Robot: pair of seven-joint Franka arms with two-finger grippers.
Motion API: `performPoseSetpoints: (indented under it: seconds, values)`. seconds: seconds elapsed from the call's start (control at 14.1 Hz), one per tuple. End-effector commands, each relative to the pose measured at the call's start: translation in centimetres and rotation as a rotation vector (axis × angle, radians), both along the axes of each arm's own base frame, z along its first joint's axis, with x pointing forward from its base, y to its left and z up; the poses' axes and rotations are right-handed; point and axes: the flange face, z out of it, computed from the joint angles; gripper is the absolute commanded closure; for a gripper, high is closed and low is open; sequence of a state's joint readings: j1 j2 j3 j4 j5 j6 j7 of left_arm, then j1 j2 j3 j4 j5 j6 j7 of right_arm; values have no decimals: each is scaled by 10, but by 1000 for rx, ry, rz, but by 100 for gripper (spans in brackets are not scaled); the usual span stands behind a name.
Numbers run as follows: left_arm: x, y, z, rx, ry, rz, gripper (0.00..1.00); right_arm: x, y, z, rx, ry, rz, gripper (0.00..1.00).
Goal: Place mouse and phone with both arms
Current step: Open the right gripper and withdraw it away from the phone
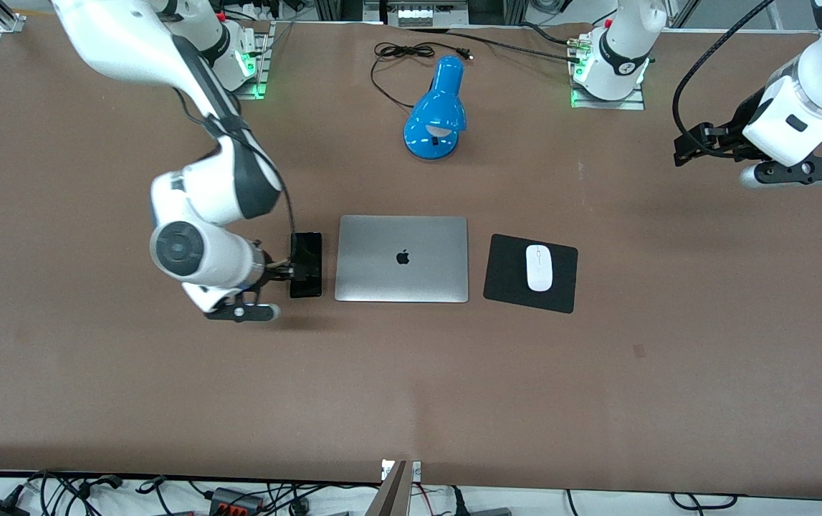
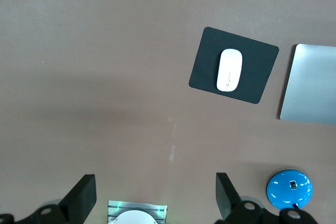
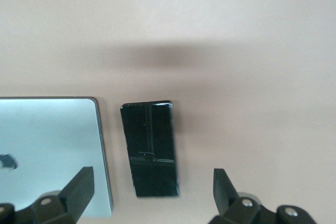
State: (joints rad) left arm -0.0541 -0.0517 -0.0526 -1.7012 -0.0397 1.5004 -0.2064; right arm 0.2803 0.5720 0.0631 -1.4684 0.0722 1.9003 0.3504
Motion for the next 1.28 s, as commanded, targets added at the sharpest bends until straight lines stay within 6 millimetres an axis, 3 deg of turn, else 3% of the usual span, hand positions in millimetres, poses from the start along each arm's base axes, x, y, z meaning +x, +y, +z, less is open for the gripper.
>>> performPoseSetpoints:
  seconds: [0.0, 0.21, 0.36, 0.78, 0.85, 1.21]
  values:
    - [-4, -1, 6, -14, 6, -23, 0, 16, -38, 56, 11, 19, 0, 0]
    - [-5, 0, 6, -13, 9, -23, 0, 23, -88, 124, 25, -24, -13, 0]
    - [-5, 0, 5, -13, 9, -23, 0, 23, -124, 158, 34, -75, -62, 0]
    - [-4, 0, 6, -14, 8, -21, 0, 12, -198, 209, 14, -136, -38, 0]
    - [-4, 1, 6, -14, 9, -21, 0, 9, -219, 222, -13, -162, -33, 0]
    - [-4, 1, 6, -14, 8, -20, 0, -5, -251, 248, -98, -201, 18, 0]
